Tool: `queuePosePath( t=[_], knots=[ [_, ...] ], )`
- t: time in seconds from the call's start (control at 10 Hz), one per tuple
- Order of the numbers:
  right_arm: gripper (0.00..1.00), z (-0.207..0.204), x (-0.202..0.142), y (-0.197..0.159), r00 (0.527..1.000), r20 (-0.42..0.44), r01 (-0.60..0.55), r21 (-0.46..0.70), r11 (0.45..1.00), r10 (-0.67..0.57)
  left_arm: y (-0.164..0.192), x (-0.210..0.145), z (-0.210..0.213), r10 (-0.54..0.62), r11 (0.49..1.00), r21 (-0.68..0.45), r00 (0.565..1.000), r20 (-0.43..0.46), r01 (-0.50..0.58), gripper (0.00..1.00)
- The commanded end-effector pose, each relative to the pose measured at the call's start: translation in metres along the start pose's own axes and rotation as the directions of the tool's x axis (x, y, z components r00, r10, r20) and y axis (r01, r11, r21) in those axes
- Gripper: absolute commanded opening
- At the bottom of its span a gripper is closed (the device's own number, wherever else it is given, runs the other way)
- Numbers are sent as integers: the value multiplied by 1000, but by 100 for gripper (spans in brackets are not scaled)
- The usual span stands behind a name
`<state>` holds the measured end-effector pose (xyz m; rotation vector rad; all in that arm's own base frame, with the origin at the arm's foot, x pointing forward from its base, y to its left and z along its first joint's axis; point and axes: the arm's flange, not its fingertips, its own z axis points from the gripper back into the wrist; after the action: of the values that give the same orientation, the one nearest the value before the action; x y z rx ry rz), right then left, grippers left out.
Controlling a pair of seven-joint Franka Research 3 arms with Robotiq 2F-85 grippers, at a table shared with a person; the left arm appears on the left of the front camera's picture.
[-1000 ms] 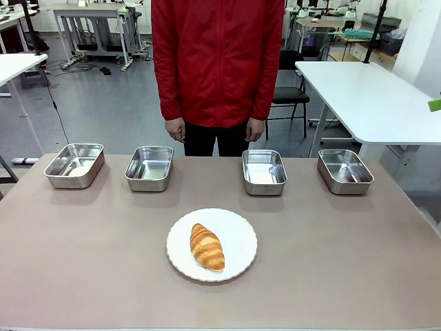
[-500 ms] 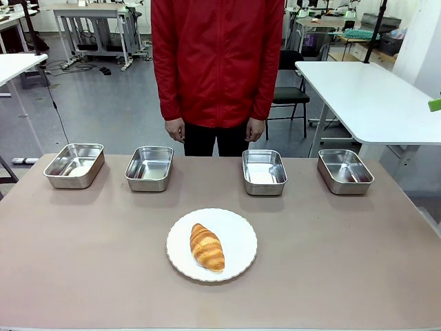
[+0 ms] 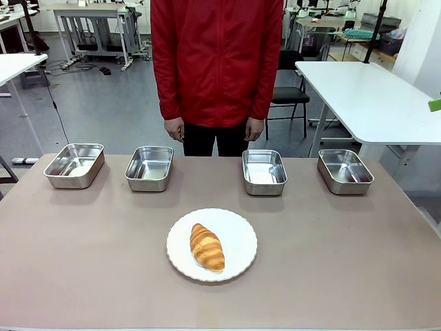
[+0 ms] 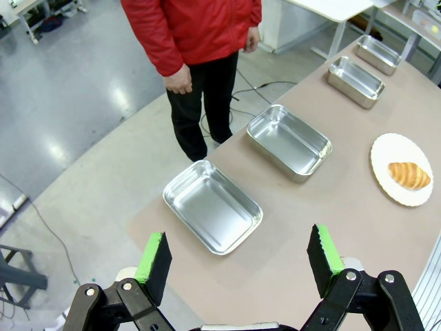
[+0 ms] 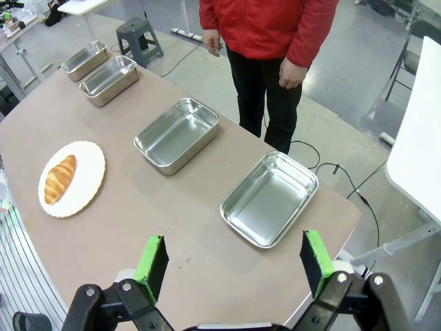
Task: Place the bread in the container.
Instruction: Place the Butter Roll into the Airtight Container indicated by the human.
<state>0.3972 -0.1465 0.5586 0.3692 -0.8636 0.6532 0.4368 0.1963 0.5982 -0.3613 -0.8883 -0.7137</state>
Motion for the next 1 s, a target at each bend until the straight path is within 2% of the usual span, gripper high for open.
queuePosePath(
  t=[0.0,0.9],
  knots=[
    [100,1,1,1,1000,15,-8,4,1000,8,-1,0,0,-17,1000,-8,1000,2,17,100],
    [100,1,1,1,1000,15,-8,4,1000,8,-1,0,0,-17,1000,-8,1000,2,17,100]
  ],
)
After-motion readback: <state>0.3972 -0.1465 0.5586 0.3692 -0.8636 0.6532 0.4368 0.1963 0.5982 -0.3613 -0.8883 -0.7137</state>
